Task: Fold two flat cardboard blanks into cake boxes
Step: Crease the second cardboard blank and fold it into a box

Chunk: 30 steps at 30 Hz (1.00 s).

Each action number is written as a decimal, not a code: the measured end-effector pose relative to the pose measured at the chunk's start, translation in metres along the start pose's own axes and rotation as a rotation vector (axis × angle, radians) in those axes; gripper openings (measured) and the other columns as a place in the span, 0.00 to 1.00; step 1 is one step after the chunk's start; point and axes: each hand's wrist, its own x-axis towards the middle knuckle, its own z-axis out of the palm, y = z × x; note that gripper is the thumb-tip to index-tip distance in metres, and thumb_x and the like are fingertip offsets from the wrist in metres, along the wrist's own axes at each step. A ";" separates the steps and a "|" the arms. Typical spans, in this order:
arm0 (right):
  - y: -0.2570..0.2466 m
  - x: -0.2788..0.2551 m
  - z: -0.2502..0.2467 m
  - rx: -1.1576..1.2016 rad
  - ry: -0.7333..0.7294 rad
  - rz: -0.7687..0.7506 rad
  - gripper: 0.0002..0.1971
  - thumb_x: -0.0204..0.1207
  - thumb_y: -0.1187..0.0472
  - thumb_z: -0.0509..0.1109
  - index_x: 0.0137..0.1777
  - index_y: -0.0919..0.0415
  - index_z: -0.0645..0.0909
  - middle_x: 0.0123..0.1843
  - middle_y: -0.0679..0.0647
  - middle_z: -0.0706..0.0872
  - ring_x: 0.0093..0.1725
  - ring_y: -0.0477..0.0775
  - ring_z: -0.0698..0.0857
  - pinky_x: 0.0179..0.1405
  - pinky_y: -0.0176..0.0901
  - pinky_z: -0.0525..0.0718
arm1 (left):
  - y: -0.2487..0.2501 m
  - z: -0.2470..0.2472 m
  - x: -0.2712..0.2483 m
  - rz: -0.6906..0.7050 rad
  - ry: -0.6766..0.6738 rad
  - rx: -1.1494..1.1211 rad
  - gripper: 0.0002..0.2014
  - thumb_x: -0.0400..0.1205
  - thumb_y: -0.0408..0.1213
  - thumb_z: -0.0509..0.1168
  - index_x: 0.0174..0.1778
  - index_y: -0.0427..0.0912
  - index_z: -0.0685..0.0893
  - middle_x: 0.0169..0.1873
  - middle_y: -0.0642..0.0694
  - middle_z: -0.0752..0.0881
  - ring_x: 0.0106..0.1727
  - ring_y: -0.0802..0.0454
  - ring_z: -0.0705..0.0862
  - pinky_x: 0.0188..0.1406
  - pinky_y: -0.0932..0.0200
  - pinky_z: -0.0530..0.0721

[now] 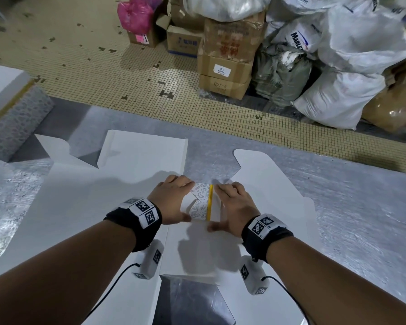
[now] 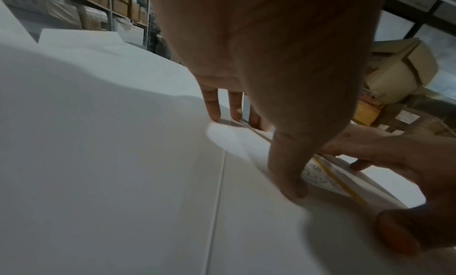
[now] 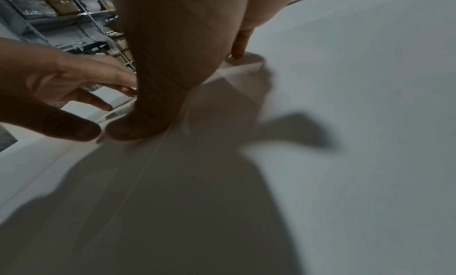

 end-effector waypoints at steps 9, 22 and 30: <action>0.028 -0.004 -0.015 0.487 0.086 0.006 0.54 0.60 0.28 0.73 0.86 0.49 0.62 0.81 0.48 0.70 0.79 0.49 0.70 0.77 0.41 0.69 | -0.014 -0.019 -0.007 -0.090 -0.002 -0.656 0.30 0.82 0.54 0.70 0.80 0.56 0.73 0.77 0.61 0.71 0.76 0.58 0.72 0.76 0.58 0.71; 0.013 0.006 0.004 0.210 0.087 0.067 0.34 0.78 0.55 0.66 0.84 0.46 0.62 0.83 0.46 0.58 0.79 0.53 0.56 0.82 0.45 0.61 | 0.005 0.011 -0.005 -0.140 0.257 -0.506 0.26 0.76 0.53 0.70 0.69 0.50 0.80 0.68 0.52 0.77 0.69 0.50 0.76 0.70 0.51 0.77; -0.001 0.013 -0.005 0.002 0.007 0.143 0.33 0.77 0.56 0.66 0.81 0.52 0.59 0.77 0.51 0.58 0.76 0.58 0.60 0.76 0.50 0.68 | 0.020 0.007 -0.016 -0.159 -0.079 -0.091 0.51 0.75 0.60 0.72 0.88 0.55 0.49 0.87 0.58 0.38 0.87 0.52 0.41 0.83 0.43 0.53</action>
